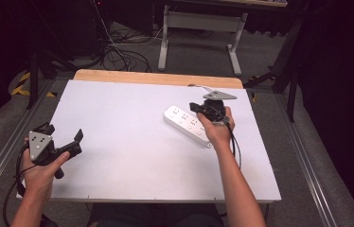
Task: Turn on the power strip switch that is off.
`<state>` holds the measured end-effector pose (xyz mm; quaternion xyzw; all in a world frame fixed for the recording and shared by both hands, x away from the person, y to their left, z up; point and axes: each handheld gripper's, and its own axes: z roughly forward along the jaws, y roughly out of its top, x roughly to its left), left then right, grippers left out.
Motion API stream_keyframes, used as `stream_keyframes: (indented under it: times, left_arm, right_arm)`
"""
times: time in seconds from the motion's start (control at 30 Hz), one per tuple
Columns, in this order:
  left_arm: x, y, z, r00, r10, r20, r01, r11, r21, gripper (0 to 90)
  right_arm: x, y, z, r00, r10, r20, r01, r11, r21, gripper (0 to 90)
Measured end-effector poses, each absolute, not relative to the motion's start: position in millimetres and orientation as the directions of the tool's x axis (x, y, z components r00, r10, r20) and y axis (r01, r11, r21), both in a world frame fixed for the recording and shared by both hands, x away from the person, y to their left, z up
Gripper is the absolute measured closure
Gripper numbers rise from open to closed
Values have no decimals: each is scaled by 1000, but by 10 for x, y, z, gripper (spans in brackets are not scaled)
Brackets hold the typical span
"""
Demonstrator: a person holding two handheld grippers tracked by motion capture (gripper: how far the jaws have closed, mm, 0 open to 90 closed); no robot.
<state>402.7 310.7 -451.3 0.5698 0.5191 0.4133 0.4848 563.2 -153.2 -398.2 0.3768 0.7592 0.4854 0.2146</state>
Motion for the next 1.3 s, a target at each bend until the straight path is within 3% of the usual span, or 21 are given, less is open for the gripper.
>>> stream_keyframes:
  times: [0.33, 0.5, 0.67, 0.77, 1.13, 1.3]
  left_arm:
    - [4012, 3083, -4499, 115, 993, -24, 186, 2, 983, 71]
    - [4017, 3053, -4496, 118, 993, -20, 181, -1, 983, 72]
    - [4010, 3061, -4479, 113, 993, -28, 170, 9, 985, 72]
    - [4008, 3069, -4478, 111, 993, -38, 162, 20, 987, 73]
    - [4030, 3066, -4475, 113, 993, -34, 161, 16, 987, 73]
    - [4023, 3091, -4473, 112, 993, -45, 161, 26, 987, 73]
  right_arm:
    - [4945, -2433, -3958, -573, 817, 63, 174, 47, 984, 900]
    - [4722, -2665, -4092, -553, 830, 68, 140, 12, 990, 900]
    - [4498, -2862, -4265, -499, 856, 138, 118, -91, 989, 900]
    - [4467, -2882, -4300, -472, 876, 94, 114, -45, 993, 900]
    - [4436, -2952, -4343, -463, 881, 95, 100, -55, 993, 898]
    - [4435, -2906, -4346, -479, 875, 74, 100, -30, 995, 850]
